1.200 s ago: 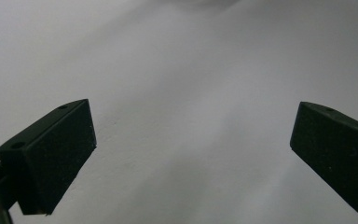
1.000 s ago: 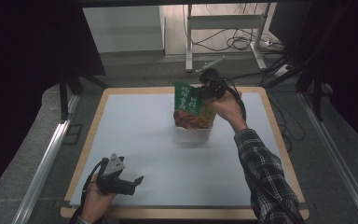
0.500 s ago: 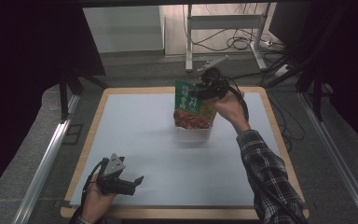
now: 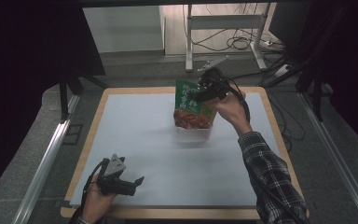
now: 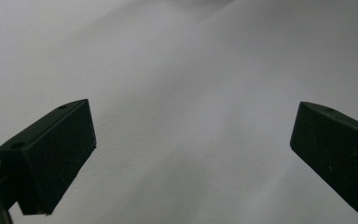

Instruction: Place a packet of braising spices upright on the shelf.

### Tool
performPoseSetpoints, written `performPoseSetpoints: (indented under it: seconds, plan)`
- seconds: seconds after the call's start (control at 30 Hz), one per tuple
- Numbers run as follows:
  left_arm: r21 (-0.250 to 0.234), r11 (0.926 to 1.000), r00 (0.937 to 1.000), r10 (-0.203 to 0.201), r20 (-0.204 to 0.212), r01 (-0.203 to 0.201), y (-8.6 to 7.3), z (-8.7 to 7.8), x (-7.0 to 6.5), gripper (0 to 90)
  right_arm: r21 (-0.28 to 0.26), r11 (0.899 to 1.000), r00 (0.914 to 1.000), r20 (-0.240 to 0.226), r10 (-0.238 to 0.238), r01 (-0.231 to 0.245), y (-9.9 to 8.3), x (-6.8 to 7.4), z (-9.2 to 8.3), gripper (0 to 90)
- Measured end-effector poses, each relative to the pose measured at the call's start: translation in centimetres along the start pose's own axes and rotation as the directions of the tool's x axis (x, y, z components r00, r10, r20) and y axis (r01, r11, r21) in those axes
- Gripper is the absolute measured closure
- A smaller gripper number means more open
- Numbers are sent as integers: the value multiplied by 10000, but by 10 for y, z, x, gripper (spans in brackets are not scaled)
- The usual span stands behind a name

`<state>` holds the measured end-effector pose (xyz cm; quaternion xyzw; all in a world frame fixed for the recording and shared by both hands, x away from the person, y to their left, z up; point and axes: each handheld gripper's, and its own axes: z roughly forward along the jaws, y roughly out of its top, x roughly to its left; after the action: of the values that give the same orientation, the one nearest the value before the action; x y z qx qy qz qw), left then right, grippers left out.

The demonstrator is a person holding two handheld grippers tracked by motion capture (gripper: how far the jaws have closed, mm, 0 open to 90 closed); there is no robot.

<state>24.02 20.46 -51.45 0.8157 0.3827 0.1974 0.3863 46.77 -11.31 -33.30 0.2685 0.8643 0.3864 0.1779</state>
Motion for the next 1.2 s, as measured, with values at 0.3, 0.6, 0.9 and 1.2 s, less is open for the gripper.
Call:
performPoseSetpoints:
  seconds: [0.3, 0.6, 0.9, 1.2]
  plan:
    - [10, 10000, 10000, -13, -23, 13, -1, -1, 0, 0, -144, 9998, 9999, 40, -157, 157, -2, 3, -5, 173]
    - [-54, 9999, 10000, -86, -17, 86, -2, -2, -1, 0, -530, 9986, 9999, -146, -51, 44, -6, 1, -17, 88]
    - [-15, 10000, 10000, 10, -62, -10, -2, -1, -1, 0, -578, 9982, 9998, -139, 132, -140, -16, -1, -24, 36]
    - [-13, 10000, 10000, 31, -69, -31, -1, -1, -1, 0, -721, 9968, 9994, 0, 346, -345, -26, -4, -34, 0]
